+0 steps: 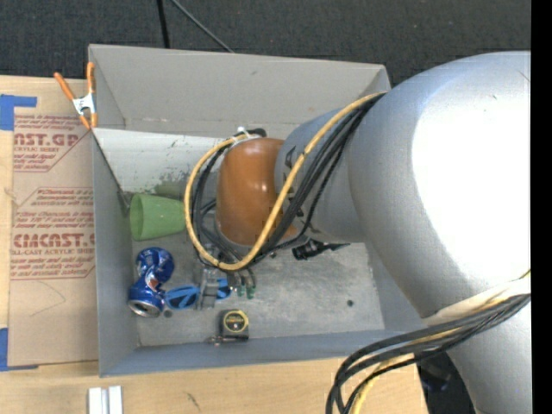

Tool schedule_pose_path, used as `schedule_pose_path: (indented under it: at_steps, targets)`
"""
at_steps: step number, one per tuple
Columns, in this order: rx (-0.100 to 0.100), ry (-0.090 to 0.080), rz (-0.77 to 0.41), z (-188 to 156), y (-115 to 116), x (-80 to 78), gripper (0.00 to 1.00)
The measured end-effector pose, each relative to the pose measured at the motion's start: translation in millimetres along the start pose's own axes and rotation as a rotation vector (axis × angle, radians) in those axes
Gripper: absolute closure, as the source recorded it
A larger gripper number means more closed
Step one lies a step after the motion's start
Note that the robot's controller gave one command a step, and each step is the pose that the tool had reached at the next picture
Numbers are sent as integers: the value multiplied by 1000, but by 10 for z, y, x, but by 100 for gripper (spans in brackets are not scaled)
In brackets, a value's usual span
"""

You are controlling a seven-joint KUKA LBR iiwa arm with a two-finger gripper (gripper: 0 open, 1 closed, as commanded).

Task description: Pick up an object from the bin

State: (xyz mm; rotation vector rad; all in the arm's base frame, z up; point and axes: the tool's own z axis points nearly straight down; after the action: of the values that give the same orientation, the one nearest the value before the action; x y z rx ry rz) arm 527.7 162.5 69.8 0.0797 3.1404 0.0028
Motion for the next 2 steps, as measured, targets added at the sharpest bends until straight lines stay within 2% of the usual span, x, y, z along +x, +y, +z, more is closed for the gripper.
schedule_pose_path:
  at_steps: [1, 2]
  targets:
    - [-3, -7, 9, -978, 102, 101, 100]
    - [3, 3, 300, -353, 179, -115, 100]
